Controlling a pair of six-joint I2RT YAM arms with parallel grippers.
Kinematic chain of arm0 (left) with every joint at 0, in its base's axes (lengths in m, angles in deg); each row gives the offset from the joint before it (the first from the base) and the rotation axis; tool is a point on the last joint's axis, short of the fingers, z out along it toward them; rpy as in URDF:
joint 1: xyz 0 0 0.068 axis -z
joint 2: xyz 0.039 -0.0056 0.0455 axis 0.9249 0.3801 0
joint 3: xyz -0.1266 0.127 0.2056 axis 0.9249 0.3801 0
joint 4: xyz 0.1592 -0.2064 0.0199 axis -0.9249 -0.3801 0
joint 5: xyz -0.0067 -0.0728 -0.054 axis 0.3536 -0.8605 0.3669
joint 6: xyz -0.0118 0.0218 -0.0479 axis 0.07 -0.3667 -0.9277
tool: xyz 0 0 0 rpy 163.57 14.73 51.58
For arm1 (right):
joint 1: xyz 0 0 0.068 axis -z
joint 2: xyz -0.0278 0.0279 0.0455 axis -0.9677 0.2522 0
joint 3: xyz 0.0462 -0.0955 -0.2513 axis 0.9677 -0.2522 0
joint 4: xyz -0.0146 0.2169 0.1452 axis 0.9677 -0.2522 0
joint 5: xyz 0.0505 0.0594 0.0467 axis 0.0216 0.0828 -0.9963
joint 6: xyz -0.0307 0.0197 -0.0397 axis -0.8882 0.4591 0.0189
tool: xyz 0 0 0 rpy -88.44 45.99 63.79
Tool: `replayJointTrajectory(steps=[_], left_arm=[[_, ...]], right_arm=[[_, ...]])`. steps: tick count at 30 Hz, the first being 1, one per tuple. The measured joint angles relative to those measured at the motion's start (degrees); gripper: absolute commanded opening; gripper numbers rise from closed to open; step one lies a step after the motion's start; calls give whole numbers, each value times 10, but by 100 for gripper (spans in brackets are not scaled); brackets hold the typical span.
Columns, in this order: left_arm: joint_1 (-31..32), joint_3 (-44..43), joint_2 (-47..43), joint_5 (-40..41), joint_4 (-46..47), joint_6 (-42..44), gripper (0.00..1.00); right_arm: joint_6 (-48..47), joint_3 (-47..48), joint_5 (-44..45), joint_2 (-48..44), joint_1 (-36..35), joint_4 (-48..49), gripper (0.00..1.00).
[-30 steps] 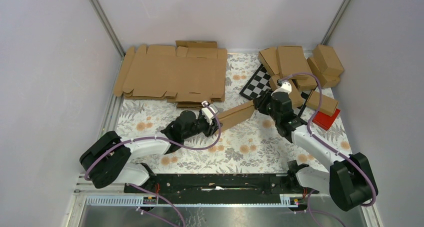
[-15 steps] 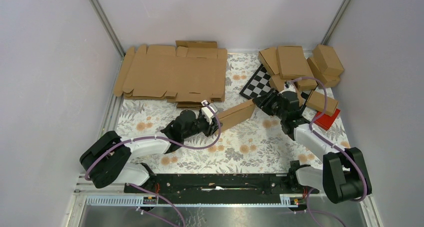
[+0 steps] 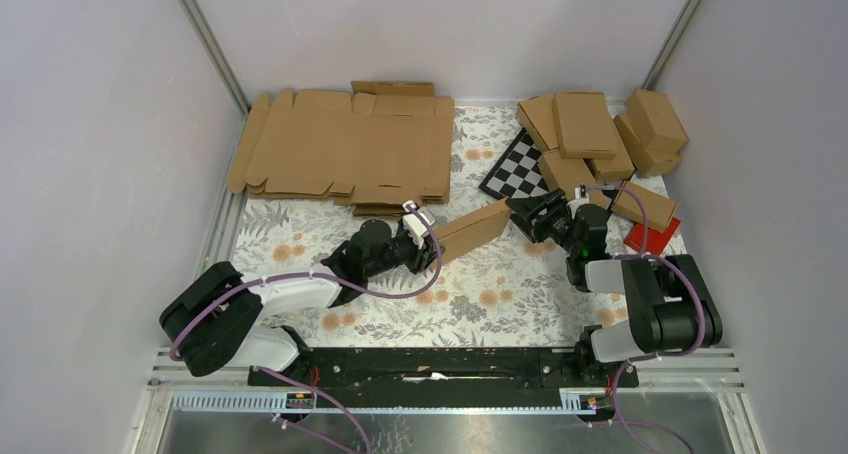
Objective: Fold the paper box
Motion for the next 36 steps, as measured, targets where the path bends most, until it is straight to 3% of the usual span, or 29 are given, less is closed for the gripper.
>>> replayJointTrajectory(steps=[8, 11, 13, 15, 19, 22, 25, 32, 36], left_arm=[[0, 0, 1, -2, 0, 2, 13], [-1, 0, 1, -5, 1, 3, 13], [-2, 0, 2, -7, 1, 3, 13], [-2, 0, 3, -10, 2, 3, 13], [-2, 0, 5, -13, 2, -1, 13], [-3, 0, 5, -17, 2, -3, 13], [-3, 0, 5, -22, 1, -3, 13], [-4, 0, 5, -30, 1, -3, 13], [-4, 0, 5, -32, 1, -3, 13]], right_arm=[[68, -35, -16, 57, 7, 128, 65], [68, -36, -15, 47, 8, 118, 65], [46, -21, -11, 10, 8, 52, 71], [-4, 8, 7, -56, 6, -80, 82], [-132, 75, 71, -198, 4, -328, 84], [-236, 163, 89, -231, 3, -455, 92], [-334, 224, 74, -224, 3, -511, 99], [-590, 278, -53, -170, -21, -546, 89], [-754, 338, -135, -122, -31, -588, 93]])
